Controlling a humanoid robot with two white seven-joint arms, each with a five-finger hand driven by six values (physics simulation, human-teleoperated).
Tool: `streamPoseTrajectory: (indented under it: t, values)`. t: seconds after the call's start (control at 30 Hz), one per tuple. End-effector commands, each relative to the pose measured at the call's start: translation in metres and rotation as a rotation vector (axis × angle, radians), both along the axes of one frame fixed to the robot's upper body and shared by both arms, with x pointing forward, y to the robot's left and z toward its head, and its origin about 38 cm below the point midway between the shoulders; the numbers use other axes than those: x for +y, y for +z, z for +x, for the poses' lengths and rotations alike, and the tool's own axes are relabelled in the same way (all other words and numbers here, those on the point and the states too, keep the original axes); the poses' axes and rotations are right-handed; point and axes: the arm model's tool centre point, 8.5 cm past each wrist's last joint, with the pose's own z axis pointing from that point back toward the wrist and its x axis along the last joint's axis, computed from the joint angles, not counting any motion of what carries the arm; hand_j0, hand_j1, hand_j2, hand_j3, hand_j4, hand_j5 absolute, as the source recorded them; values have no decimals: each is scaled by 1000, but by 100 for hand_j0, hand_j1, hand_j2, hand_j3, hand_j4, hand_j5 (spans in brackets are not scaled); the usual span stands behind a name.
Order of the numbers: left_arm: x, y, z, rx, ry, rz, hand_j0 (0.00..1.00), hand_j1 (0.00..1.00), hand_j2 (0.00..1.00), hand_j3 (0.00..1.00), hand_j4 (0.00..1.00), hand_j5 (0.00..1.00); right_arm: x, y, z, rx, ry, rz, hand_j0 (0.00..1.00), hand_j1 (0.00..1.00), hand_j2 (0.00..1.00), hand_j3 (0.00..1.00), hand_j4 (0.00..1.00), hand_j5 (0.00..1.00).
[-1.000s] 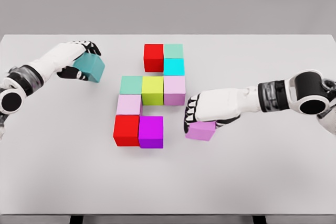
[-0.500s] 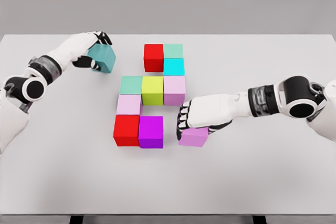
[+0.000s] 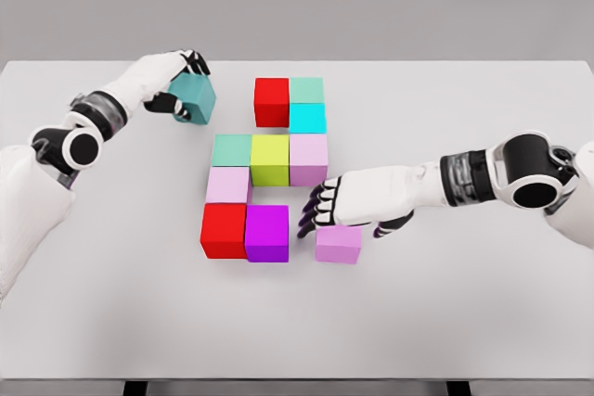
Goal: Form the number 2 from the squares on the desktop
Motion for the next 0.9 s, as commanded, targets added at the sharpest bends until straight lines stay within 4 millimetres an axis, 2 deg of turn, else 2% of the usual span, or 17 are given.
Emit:
streamPoseTrajectory:
  t: [0.0,0.23,0.33,0.57,0.6,0.7,0.73,0.87]
  values:
    - [-6,-5,1,6,-2,0,35,35,35,35,35,35,-4,2,2,-2,-14,1,100,100,100,100,100,100]
    - [-18,0,8,0,-11,-12,35,35,35,35,35,35,-24,31,15,-72,-70,20,100,100,100,100,100,100]
    - [-23,0,9,1,-13,-21,35,35,35,35,35,35,-44,39,18,-93,-112,3,98,98,98,98,98,98]
    - [-32,-4,18,-7,7,-42,35,35,35,35,35,35,-60,45,19,-98,-150,3,55,55,55,55,55,55]
    - [-35,-4,19,-8,7,-47,35,35,35,35,35,35,-63,42,18,-92,-154,-4,50,50,50,50,50,50]
    - [-43,-8,23,-2,6,-35,35,35,35,35,35,35,-80,28,11,-56,-185,-37,21,21,21,21,21,21]
    - [-46,-11,23,5,7,-38,35,35,35,35,35,35,-86,23,8,-43,-196,-50,15,15,15,15,15,15]
    - [-51,-12,25,9,6,-43,35,35,35,35,35,35,-89,5,-1,3,-197,-62,11,11,11,11,11,11]
